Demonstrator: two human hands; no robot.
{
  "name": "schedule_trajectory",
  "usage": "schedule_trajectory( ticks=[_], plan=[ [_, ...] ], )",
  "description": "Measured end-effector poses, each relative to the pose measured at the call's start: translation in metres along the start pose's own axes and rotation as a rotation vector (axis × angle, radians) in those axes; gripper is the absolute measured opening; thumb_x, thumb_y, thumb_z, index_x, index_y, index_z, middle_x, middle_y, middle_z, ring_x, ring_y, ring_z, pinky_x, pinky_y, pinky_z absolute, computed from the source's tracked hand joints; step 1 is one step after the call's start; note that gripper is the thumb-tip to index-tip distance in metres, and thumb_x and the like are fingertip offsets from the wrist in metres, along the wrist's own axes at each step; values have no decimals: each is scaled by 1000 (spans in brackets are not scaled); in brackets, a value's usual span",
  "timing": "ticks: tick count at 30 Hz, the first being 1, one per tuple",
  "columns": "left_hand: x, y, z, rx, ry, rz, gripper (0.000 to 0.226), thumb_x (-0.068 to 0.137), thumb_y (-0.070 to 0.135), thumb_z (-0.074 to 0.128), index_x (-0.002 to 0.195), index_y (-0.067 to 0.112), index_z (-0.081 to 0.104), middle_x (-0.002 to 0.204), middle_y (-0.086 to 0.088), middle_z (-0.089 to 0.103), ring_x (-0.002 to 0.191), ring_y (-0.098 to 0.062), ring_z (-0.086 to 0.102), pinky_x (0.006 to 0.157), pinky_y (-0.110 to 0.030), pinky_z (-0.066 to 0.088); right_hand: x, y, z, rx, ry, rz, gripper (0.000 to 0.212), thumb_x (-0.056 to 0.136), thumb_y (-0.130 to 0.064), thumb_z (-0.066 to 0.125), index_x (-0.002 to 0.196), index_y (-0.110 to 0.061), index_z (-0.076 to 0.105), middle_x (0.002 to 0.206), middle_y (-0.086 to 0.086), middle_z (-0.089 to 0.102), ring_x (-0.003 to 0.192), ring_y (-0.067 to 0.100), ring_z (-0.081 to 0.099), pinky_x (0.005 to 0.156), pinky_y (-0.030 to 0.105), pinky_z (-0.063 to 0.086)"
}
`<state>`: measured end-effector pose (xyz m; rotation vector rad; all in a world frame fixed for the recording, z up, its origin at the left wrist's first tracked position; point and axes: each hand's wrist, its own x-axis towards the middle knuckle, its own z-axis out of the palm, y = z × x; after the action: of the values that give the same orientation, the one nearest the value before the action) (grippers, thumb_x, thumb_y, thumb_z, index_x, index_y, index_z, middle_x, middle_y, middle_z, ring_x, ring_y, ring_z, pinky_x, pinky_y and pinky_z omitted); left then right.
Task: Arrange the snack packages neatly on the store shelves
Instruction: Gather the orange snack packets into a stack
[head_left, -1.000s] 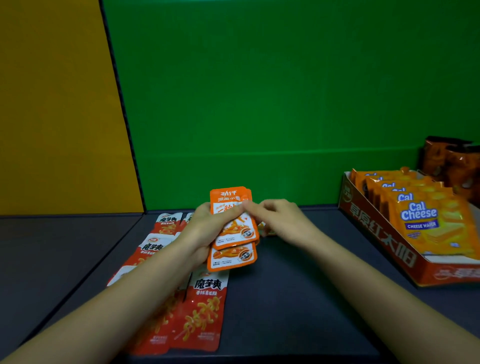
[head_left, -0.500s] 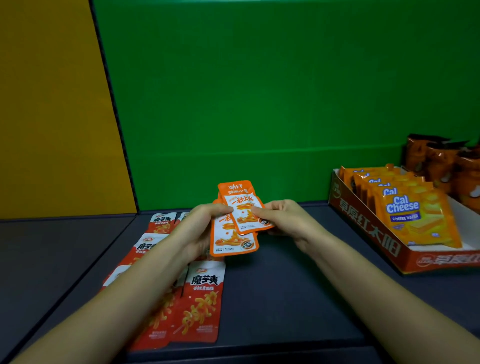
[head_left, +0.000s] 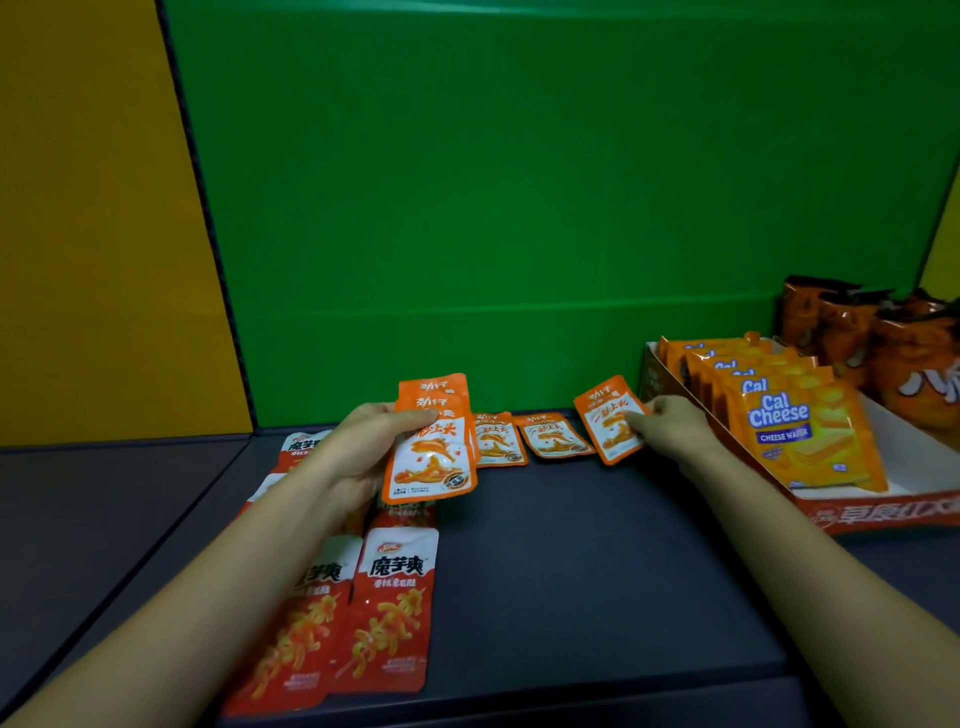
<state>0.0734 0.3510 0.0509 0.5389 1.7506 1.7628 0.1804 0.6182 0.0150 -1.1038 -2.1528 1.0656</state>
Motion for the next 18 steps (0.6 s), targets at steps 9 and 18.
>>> schedule_trajectory(
  ticks=[9, 18],
  plan=[
    [1, -4, -3, -7, -16, -6, 10, 90, 7, 57, 80, 6, 56, 52, -5, 68, 41, -14, 64, 39, -21, 52, 9, 8, 14, -456, 87, 20, 37, 93, -27, 47, 116, 0, 58, 120, 20, 59, 111, 36, 56, 90, 37, 46],
    [7, -10, -2, 23, -46, -17, 8, 88, 9, 59, 81, 6, 60, 59, -6, 71, 46, -16, 66, 45, -25, 55, -8, -7, 11, -634, 166, -86, 36, 95, -23, 45, 122, -1, 47, 126, 21, 56, 116, 38, 53, 93, 43, 45]
  ],
)
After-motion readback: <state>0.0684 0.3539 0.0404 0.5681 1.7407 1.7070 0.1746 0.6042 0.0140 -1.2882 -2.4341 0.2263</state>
